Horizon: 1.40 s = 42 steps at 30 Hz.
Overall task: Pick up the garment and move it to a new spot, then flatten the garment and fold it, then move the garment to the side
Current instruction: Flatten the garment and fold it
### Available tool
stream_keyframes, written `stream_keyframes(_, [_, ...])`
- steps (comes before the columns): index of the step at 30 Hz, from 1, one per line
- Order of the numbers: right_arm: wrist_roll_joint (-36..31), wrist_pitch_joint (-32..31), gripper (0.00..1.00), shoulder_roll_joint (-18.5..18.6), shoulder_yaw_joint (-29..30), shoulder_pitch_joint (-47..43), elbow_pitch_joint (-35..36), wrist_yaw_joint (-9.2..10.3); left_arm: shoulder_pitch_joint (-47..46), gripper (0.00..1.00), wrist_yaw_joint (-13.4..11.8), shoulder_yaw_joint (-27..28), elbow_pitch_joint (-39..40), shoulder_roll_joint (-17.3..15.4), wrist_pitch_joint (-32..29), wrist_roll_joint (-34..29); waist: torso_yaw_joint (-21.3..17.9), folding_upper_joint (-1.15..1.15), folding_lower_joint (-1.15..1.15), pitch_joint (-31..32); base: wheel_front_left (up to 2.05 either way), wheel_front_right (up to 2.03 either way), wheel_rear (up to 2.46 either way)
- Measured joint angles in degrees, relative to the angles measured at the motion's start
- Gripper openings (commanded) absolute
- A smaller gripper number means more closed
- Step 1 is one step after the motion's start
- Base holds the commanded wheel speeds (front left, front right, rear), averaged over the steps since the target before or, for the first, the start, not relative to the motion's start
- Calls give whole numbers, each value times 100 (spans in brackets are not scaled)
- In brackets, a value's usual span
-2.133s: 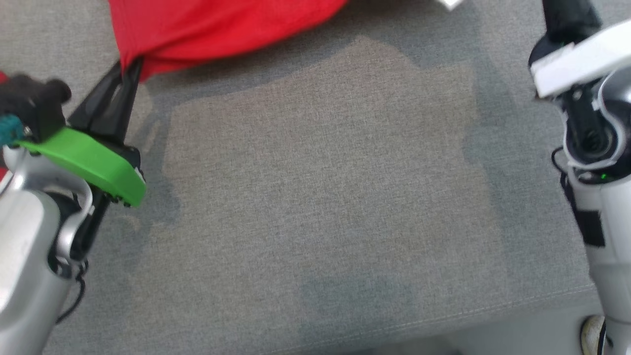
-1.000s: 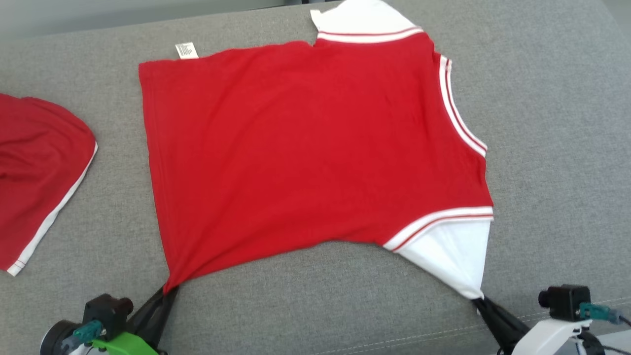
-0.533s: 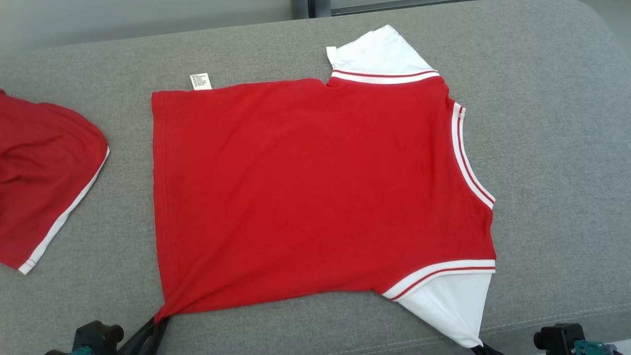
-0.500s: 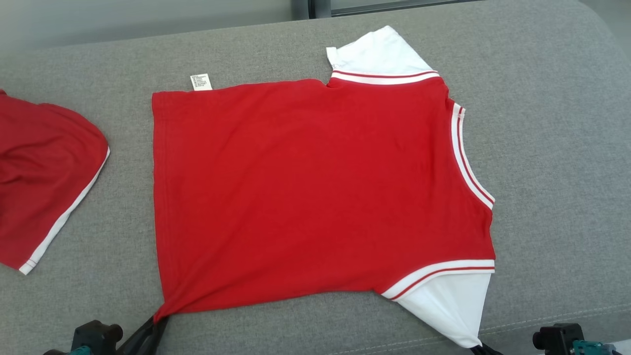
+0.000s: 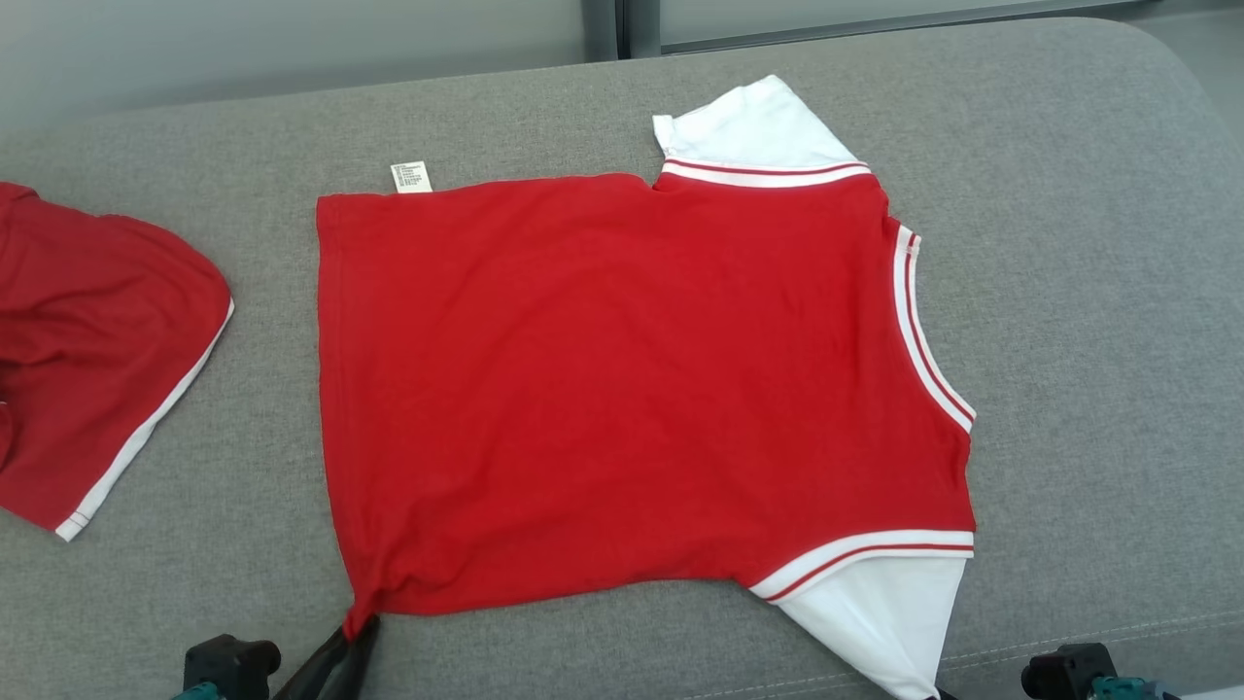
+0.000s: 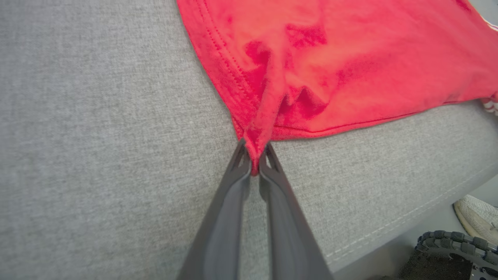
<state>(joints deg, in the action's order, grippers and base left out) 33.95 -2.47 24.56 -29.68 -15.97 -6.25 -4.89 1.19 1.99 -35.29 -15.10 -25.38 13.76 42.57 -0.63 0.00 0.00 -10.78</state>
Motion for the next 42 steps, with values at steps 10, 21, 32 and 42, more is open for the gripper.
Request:
stream_keyframes(10, [-222,75,100,-21,-19,27,-111,149,5,100,0,8,-170,160,0,192,17,0,0,95,0,0,0])
stream_keyframes(21, [-268,151,100,126,176,10,-87,372,115,100,-162,459,-301,90,18,361,26,0,0,242,0,0,0])
stream_keyframes(32, [-269,296,100,339,478,35,409,502,176,100,-480,870,-53,27,43,416,2,0,0,527,0,0,0])
stream_keyframes(42, [-363,387,100,508,745,70,1148,676,249,100,-679,1410,398,-120,47,416,-4,0,0,826,0,0,0])
